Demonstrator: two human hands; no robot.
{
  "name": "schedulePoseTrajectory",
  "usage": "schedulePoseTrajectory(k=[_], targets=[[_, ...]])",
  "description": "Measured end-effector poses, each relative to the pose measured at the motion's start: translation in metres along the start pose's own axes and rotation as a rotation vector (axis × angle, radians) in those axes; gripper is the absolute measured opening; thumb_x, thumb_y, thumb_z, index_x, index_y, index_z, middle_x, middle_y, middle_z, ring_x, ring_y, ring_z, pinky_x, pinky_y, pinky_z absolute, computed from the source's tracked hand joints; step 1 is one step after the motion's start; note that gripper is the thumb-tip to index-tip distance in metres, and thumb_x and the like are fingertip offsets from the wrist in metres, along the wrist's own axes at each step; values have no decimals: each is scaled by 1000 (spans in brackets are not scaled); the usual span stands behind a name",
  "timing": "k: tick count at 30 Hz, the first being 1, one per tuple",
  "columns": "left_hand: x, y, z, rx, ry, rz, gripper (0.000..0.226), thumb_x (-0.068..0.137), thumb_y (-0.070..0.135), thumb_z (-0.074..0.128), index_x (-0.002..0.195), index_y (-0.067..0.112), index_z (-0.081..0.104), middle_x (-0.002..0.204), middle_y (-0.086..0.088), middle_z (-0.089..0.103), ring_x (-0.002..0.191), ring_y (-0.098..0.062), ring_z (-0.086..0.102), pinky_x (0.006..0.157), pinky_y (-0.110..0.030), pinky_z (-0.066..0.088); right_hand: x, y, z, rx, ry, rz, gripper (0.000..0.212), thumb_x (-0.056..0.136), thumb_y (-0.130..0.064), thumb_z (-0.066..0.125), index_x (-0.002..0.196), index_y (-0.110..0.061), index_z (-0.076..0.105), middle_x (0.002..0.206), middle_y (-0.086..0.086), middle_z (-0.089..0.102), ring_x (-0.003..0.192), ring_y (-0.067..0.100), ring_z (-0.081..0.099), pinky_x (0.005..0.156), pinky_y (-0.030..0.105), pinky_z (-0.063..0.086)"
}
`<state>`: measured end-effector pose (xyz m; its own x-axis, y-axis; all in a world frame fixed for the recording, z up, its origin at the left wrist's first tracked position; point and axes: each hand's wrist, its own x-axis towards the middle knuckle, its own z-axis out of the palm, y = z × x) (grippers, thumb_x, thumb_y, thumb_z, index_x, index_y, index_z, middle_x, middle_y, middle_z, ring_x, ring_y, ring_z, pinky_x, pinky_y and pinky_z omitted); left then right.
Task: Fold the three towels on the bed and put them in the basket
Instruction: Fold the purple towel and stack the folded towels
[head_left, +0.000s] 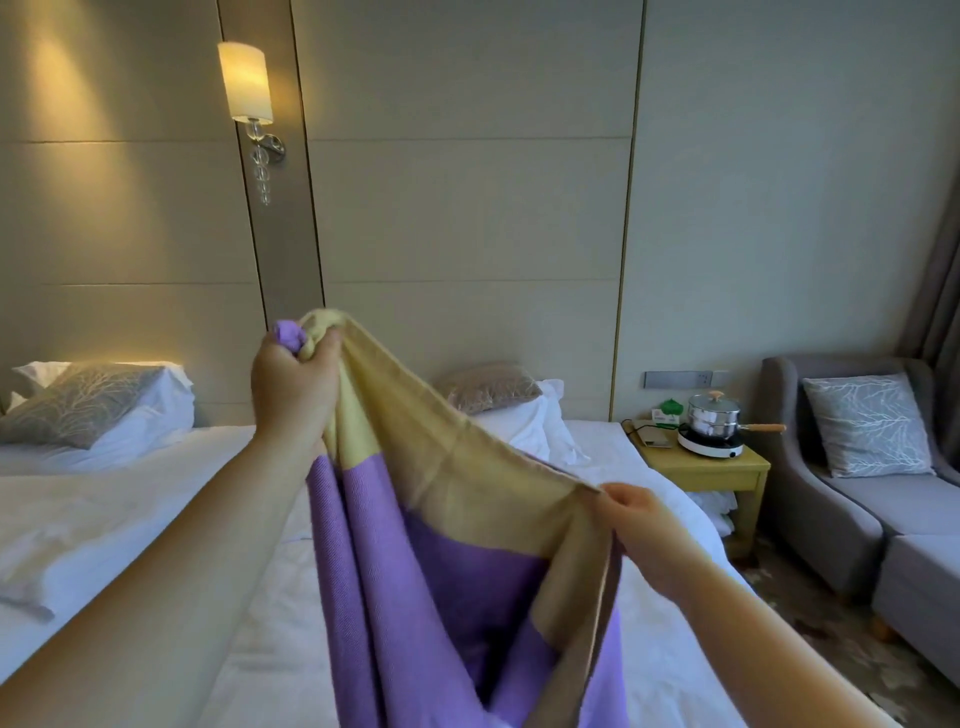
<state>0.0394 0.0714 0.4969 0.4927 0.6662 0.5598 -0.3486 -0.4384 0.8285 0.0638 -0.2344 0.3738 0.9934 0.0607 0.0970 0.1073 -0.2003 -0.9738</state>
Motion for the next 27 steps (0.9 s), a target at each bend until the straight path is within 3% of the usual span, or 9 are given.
schedulePoseTrajectory(k=[2, 5, 9, 11, 13, 16, 19, 25, 27], targets=[[-10, -18, 0, 203, -135, -57, 29, 80, 32, 71, 88, 23, 46, 86, 1, 51, 87, -24, 52, 76, -28, 35, -5, -28, -5, 130, -71, -34, 23, 87, -29, 61, 70, -15, 68, 70, 4, 60, 72, 18, 54, 66, 31, 40], [-47, -21, 14, 200, -454, -16, 64, 69, 50, 77, 120, 24, 47, 108, 5, 51, 94, -12, 51, 74, -20, 37, -12, -66, 3, 129, -276, -85, 31, 74, -34, 67, 79, -4, 64, 79, 12, 58, 75, 24, 55, 71, 36, 42], [-97, -2, 31, -60, -1175, 30, 49, 68, 63, 70, 108, 37, 60, 105, 12, 65, 95, 2, 61, 76, -14, 47, -19, -100, 21, -45, -473, -178, 29, 76, -36, 63, 72, -9, 54, 66, 8, 44, 62, 20, 42, 59, 32, 34], [-106, -1, 37, -43, -1316, 12, 41, 76, 54, 68, 105, 25, 65, 100, 6, 70, 97, -7, 65, 88, -24, 49, -19, -105, 19, -96, -497, -235, 38, 80, -39, 61, 67, -6, 49, 63, 6, 40, 57, 15, 36, 54, 27, 30], [-104, -1, 41, -47, -1277, 6, 48, 81, 47, 68, 93, 2, 60, 78, 2, 61, 77, -9, 59, 77, -23, 47, -17, -100, 10, -169, -478, -295, 51, 84, -45, 60, 74, 4, 48, 68, 7, 36, 62, 19, 32, 55, 28, 26], [-99, 8, 42, -63, -1116, 41, 42, 86, 41, 65, 75, 3, 52, 60, 10, 41, 58, -3, 41, 58, -13, 36, -20, -79, -6, -197, -474, -288, 50, 85, -47, 63, 83, 3, 55, 71, 9, 43, 67, 21, 38, 60, 26, 31], [-96, 23, 44, -81, -1020, 146, 36, 90, 37, 61, 82, 2, 56, 62, 3, 39, 57, -7, 39, 54, -11, 35, -24, -60, -12, -268, -450, -247, 33, 83, -41, 68, 88, -9, 68, 77, -1, 66, 72, 7, 58, 69, 19, 46], [-75, 33, 39, -145, -782, 129, 27, 90, 31, 63, 73, 12, 56, 55, 11, 42, 52, -6, 39, 54, -17, 35, -26, -36, -18, -594, -284, -272, 18, 87, -27, 61, 79, -12, 65, 83, 5, 67, 71, 6, 55, 68, 21, 45], [-67, 32, 35, -167, -713, 80, 39, 88, 35, 65, 82, -2, 56, 66, -4, 40, 61, -15, 38, 59, -24, 34, -27, -31, -19, -674, -266, -279, 16, 88, -25, 58, 74, -19, 63, 85, 1, 66, 74, 7, 57, 68, 18, 44]])
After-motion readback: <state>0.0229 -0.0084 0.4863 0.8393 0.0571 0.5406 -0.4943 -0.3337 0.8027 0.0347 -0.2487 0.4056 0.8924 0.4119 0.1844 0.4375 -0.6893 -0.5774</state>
